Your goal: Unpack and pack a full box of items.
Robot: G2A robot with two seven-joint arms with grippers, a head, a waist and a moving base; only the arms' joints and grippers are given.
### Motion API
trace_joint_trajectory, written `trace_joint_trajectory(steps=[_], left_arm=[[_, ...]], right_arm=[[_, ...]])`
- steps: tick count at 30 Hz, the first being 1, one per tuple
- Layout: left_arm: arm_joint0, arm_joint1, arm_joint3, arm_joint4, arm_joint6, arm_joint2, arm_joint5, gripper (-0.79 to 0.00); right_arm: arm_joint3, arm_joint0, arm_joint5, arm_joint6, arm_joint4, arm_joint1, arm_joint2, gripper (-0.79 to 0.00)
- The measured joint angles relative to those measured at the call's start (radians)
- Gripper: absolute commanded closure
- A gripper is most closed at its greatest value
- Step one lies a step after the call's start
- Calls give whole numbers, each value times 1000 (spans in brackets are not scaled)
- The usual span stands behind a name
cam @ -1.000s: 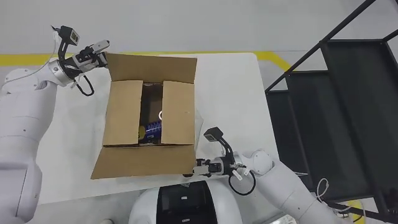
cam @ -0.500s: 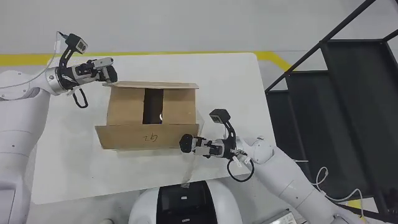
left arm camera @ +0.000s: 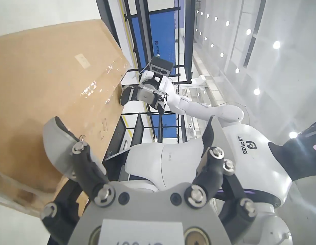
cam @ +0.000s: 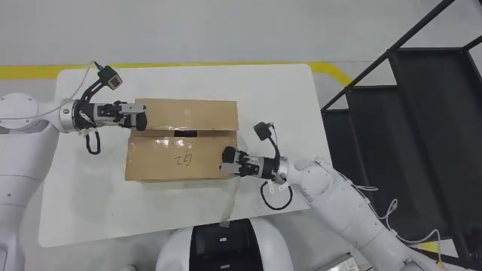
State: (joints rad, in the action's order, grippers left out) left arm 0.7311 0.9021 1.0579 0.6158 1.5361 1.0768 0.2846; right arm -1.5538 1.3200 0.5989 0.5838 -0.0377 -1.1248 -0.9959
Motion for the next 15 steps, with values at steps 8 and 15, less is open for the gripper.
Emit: trace_joint_trajectory(steps=[8,15], left_arm=[[11,-18,-23,-19,-17,-58,17,-785],[9,-35,-29,-13,-17,-85,17,-785]], right_arm=[[-77,44,-70,-32,-100,7,-18,-785],[-163,133,-56,-82,-134,25,-86,-785]])
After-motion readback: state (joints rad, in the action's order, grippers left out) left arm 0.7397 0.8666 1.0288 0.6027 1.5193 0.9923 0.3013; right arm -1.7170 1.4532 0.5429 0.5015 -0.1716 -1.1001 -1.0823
